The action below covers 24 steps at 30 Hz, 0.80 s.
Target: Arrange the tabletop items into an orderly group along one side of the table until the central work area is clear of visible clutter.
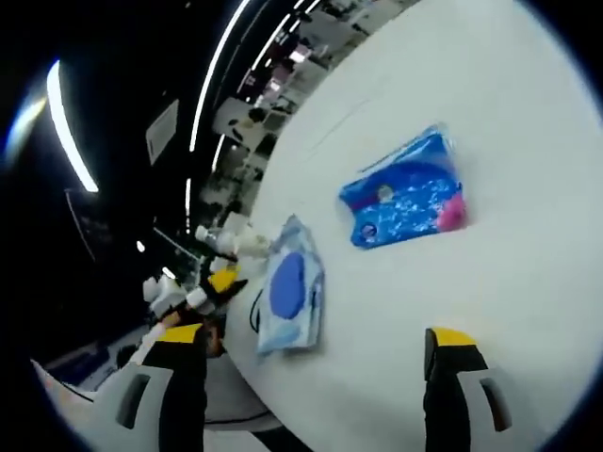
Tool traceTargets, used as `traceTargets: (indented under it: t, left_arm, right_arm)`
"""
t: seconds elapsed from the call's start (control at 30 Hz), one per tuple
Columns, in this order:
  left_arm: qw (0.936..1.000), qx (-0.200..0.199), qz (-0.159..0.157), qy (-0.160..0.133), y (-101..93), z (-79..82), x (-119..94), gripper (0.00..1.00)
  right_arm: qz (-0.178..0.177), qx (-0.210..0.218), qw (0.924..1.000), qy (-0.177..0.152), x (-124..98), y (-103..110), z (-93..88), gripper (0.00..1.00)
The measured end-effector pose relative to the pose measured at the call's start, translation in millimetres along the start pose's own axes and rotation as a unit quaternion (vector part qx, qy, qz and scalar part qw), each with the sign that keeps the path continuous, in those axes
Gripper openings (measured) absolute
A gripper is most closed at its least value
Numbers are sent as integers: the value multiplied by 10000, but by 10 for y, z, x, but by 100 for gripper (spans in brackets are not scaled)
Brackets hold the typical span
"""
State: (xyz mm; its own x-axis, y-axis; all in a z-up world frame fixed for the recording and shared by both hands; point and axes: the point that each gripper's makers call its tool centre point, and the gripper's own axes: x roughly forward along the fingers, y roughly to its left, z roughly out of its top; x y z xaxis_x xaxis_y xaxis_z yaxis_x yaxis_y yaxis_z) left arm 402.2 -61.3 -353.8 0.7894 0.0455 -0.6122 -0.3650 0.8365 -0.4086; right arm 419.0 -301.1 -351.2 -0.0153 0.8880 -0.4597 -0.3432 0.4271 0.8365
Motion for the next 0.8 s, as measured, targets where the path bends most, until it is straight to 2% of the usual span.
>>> traceTargets:
  t: [0.1,0.17,0.33,0.4,0.47,0.6,0.63,0.7,0.8]
  left_arm:
    - [9999,119,-50,88,-12,-6,114,53]
    - [9997,155,-90,140,-33,-6,176,52]
    - [9997,24,-132,206,4,16,352,51]
    - [9996,-48,-112,237,15,1,396,50]
    - [9995,-184,-114,223,21,-10,440,50]
    - [9993,-279,-107,246,45,-73,539,46]
    - [9992,-288,-105,264,53,-88,559,44]
    - [9990,-301,-105,311,58,-130,584,38]
    - [9988,-299,-158,365,68,-170,616,25]
  right_arm:
    - [58,56,9998,184,132,91,-54,96]
    - [185,152,9988,438,237,190,-138,96]
    - [391,362,9957,753,439,360,-282,96]
    - [407,399,9953,783,487,376,-300,94]
    - [429,503,9945,815,534,382,-315,91]
    - [474,1167,9900,634,660,389,-279,81]
    - [507,1213,9893,630,686,390,-290,79]
    - [481,1264,9887,647,733,337,-339,73]
    - [267,1704,9831,610,772,181,-373,60]
